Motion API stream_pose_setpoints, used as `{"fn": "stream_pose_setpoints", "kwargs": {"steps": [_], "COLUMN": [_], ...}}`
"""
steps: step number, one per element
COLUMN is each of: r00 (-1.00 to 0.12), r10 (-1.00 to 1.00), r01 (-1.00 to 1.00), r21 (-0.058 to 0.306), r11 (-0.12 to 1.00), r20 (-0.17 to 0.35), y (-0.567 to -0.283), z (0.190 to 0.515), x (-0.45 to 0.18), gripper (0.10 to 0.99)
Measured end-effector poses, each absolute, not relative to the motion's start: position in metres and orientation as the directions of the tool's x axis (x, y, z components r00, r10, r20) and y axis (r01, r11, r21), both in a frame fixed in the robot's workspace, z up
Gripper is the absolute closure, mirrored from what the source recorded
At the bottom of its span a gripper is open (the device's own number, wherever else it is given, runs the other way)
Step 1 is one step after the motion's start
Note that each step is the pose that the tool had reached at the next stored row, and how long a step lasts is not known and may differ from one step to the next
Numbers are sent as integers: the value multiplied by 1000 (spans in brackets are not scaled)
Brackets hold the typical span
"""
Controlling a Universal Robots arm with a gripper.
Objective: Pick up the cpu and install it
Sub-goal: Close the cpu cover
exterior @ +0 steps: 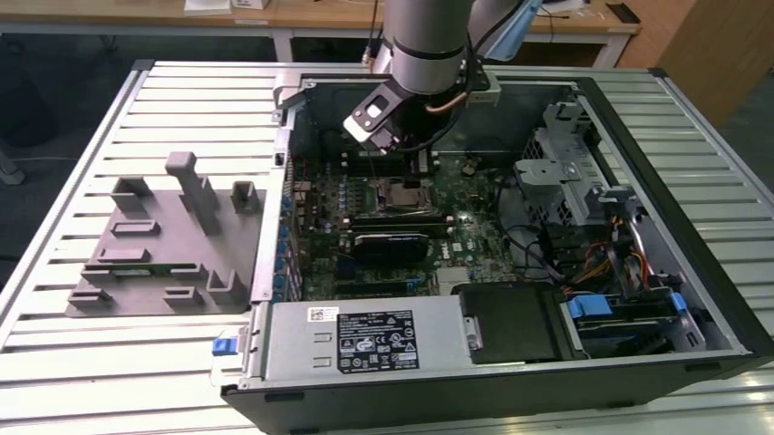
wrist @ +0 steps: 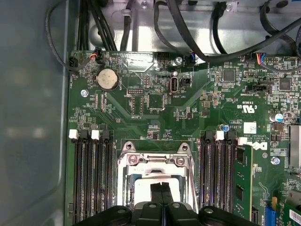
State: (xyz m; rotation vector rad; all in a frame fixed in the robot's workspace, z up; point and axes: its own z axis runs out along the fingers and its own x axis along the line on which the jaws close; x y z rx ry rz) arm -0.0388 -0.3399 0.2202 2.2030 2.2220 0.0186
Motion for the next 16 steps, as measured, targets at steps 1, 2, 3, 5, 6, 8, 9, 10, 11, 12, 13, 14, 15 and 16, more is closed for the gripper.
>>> {"fn": "stream_pose_setpoints", "kwargs": {"steps": [1, 2, 3, 5, 6, 8, 9, 10, 11, 12, 13, 14, 15, 16], "r00": [-11, -17, -27, -56, -74, -110, -128, -145, -164, -181, -199, -216, -233, -251], "r10": [1000, 1000, 1000, 998, 997, 994, 992, 989, 986, 983, 980, 976, 972, 968], "r01": [1000, 1000, 999, 998, 997, 994, 992, 989, 986, 983, 980, 976, 972, 968], "r21": [17, 17, 17, 17, 17, 17, 17, 17, 17, 17, 17, 17, 17, 17], "r11": [11, 17, 27, 56, 74, 110, 128, 146, 164, 181, 199, 216, 233, 251], "r20": [-1, -1, -2, -3, -3, -3, -3, -3, -3, -4, -3, -3, -4, -3], "y": [-340, -340, -340, -340, -340, -340, -340, -340, -340, -340, -340, -340, -340, -340], "z": [220, 220, 220, 220, 220, 220, 220, 220, 220, 220, 220, 220, 220, 220], "x": [-39, -39, -39, -39, -39, -39, -39, -39, -39, -39, -39, -39, -39, -39], "gripper": [980, 980, 980, 980, 980, 980, 980, 980, 980, 980, 980, 980, 980, 980]}}
